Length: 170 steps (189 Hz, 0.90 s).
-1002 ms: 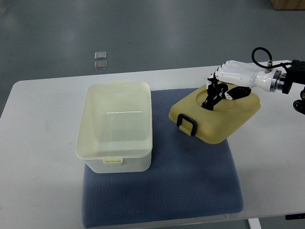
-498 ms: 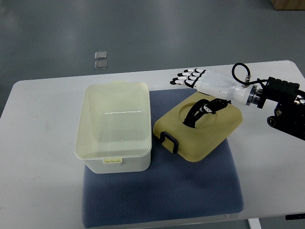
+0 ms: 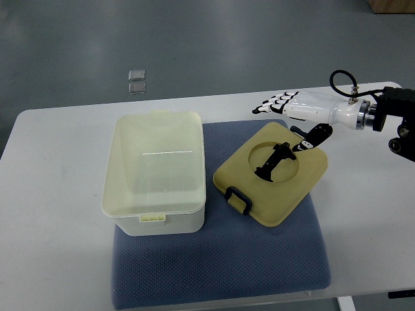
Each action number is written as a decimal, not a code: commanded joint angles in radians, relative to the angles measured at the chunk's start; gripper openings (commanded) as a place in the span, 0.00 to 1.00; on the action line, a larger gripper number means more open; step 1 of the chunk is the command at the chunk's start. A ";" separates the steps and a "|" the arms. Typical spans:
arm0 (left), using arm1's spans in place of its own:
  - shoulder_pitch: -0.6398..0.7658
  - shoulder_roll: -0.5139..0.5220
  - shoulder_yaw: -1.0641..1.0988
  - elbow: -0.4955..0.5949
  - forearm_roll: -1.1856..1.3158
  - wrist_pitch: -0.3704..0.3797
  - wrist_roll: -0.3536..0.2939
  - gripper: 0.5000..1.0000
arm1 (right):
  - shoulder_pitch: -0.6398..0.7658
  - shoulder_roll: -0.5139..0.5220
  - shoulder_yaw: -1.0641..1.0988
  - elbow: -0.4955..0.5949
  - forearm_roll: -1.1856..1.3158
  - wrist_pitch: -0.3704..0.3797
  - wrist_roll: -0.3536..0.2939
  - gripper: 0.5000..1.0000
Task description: Open white storage box with right hand
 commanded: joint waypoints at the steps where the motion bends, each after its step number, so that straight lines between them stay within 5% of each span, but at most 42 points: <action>1: 0.000 0.000 0.000 0.000 0.000 0.000 0.000 1.00 | 0.054 -0.039 0.002 0.016 0.000 0.094 0.000 0.89; 44: 0.000 0.000 0.000 0.000 0.000 0.000 0.000 1.00 | 0.059 -0.045 0.131 0.011 0.328 0.223 0.000 0.89; 76: 0.000 0.000 0.000 0.000 0.000 0.000 0.000 1.00 | -0.020 0.004 0.137 0.007 0.824 0.227 0.000 0.89; 95: 0.000 0.000 0.000 0.000 0.000 0.000 0.000 1.00 | -0.069 0.073 0.138 -0.022 1.086 0.218 -0.074 0.89; 138: 0.000 0.000 0.000 0.000 0.000 0.000 0.000 1.00 | -0.116 0.227 0.141 -0.110 1.322 0.249 -0.105 0.89; 154: 0.000 0.000 0.000 0.000 0.000 0.000 0.000 1.00 | -0.127 0.253 0.141 -0.124 1.419 0.278 -0.192 0.89; 170: 0.000 0.000 0.000 0.000 0.000 0.000 0.000 1.00 | -0.138 0.273 0.141 -0.139 1.598 0.298 -0.368 0.89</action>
